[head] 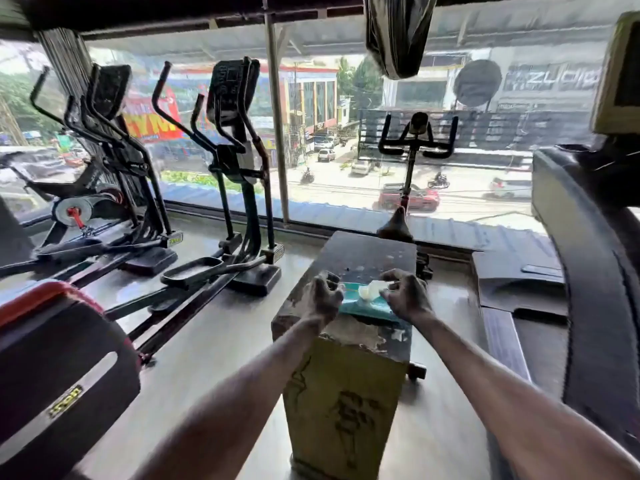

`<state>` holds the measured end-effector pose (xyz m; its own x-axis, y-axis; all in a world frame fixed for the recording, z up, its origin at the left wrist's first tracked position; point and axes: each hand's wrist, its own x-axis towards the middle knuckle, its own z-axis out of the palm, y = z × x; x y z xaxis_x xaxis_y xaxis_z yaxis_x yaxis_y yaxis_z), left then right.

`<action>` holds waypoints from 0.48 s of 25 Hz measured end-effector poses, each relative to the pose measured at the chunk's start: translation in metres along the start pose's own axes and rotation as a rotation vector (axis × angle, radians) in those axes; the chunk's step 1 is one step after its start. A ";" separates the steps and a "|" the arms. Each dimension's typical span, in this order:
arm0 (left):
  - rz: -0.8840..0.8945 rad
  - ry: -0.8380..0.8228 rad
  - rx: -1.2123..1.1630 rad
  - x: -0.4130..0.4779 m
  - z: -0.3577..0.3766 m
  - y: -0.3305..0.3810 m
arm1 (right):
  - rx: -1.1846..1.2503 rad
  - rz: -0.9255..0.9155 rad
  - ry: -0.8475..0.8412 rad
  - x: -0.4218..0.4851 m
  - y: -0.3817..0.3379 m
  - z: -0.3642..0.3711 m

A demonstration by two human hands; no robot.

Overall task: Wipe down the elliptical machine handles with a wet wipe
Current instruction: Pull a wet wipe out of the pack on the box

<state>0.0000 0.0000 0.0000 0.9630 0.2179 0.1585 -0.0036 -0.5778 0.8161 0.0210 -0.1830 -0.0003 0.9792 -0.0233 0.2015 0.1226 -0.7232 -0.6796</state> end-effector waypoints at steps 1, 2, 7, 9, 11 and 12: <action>-0.002 -0.048 0.044 0.009 0.012 -0.007 | -0.029 0.008 -0.016 0.010 0.010 0.009; 0.005 -0.078 0.075 0.019 0.025 -0.012 | -0.068 0.017 -0.027 0.019 0.014 0.015; 0.047 -0.219 0.279 0.065 0.084 -0.046 | -0.171 0.071 -0.090 0.058 0.045 0.055; 0.073 -0.276 0.343 0.076 0.100 -0.052 | -0.184 0.064 -0.132 0.070 0.054 0.064; 0.108 -0.312 0.350 0.085 0.111 -0.053 | -0.181 0.085 -0.180 0.083 0.064 0.071; 0.120 -0.317 0.359 0.088 0.114 -0.052 | -0.173 0.097 -0.180 0.089 0.068 0.073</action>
<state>0.1160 -0.0402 -0.0916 0.9963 -0.0845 0.0175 -0.0802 -0.8309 0.5505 0.1286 -0.1839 -0.0804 0.9999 0.0133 0.0023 0.0124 -0.8311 -0.5560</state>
